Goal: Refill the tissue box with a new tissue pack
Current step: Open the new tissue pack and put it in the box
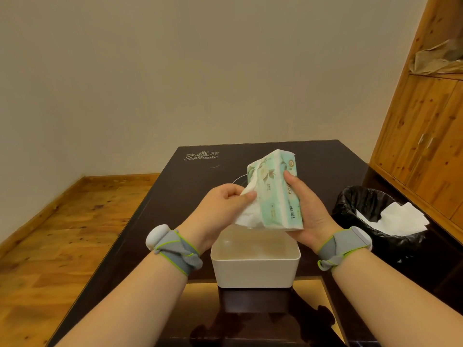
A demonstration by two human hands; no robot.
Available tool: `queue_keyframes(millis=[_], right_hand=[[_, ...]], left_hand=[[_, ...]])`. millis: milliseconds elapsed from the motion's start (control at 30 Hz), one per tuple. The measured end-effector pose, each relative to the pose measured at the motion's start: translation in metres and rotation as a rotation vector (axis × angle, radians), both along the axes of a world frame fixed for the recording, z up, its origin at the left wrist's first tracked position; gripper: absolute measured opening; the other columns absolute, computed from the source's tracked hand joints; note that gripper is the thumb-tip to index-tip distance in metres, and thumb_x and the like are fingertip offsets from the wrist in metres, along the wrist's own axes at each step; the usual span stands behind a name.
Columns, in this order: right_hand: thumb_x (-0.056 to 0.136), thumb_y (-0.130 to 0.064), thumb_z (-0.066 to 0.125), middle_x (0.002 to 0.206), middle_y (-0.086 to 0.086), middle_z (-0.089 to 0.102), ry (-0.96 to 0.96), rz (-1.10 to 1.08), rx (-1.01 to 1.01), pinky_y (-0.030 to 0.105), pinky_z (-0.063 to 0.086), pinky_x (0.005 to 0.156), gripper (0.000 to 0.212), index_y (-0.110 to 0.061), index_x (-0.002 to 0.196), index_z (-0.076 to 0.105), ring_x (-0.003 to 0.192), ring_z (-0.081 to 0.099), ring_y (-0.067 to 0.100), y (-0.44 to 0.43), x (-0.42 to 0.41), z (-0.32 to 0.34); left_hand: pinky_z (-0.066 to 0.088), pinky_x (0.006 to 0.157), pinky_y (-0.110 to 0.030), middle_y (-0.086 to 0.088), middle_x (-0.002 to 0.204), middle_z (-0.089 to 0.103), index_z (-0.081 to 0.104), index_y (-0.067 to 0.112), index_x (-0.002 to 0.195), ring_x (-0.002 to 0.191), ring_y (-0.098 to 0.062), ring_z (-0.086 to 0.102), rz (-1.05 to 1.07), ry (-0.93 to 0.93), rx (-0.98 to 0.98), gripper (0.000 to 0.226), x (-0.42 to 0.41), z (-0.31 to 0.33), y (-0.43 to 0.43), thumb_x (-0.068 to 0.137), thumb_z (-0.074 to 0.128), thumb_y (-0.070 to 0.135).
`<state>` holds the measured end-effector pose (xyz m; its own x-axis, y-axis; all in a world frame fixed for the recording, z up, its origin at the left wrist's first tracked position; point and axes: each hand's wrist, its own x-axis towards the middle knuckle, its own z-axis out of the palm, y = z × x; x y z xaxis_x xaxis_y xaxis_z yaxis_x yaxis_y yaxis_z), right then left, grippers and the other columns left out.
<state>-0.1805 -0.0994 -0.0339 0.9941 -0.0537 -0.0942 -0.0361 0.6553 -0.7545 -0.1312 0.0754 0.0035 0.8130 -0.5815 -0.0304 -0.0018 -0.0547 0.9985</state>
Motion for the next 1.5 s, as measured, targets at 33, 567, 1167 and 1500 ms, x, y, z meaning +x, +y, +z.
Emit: queue_keyframes(millis=[33,567,1167,1500], right_hand=[[0.078,-0.048,0.070,0.120,0.011,0.072,0.001,-0.010,0.003,0.043,0.058,0.085,0.044,-0.021,0.113,0.074,0.109,0.069,0.029,-0.001,0.000,0.000],[0.080,-0.045,0.070,0.109,0.006,0.076,-0.001,-0.095,0.041,0.040,0.059,0.076,0.034,-0.022,0.104,0.078,0.097,0.074,0.026,-0.004,0.001,-0.004],[0.081,-0.046,0.069,0.115,0.006,0.074,0.002,-0.068,0.038,0.041,0.059,0.081,0.036,-0.023,0.108,0.076,0.101,0.072,0.025,-0.002,0.000,-0.006],[0.088,-0.052,0.056,0.139,0.009,0.059,0.036,0.056,0.084,0.047,0.040,0.110,0.052,-0.023,0.131,0.062,0.130,0.054,0.030,0.007,0.003,-0.002]], left_hand=[[0.052,0.056,-0.025,-0.009,0.079,0.067,0.063,0.004,0.097,0.062,-0.017,0.063,0.000,0.008,-0.034,0.017,-0.001,-0.001,0.001,0.091,0.064,0.020],[0.034,0.054,-0.027,-0.002,0.068,0.047,0.043,0.018,0.062,0.061,-0.015,0.047,0.045,0.224,-0.392,0.032,-0.001,-0.007,0.003,0.088,0.044,0.001],[0.043,0.070,-0.033,-0.006,0.075,0.051,0.047,0.016,0.069,0.072,-0.017,0.054,0.292,0.211,-0.608,0.027,0.027,-0.010,0.025,0.091,0.062,0.010],[0.058,0.061,-0.032,0.006,0.091,0.078,0.045,0.031,0.133,0.088,-0.019,0.075,0.114,0.327,-0.457,0.067,0.025,-0.011,0.030,0.075,0.079,0.027]])
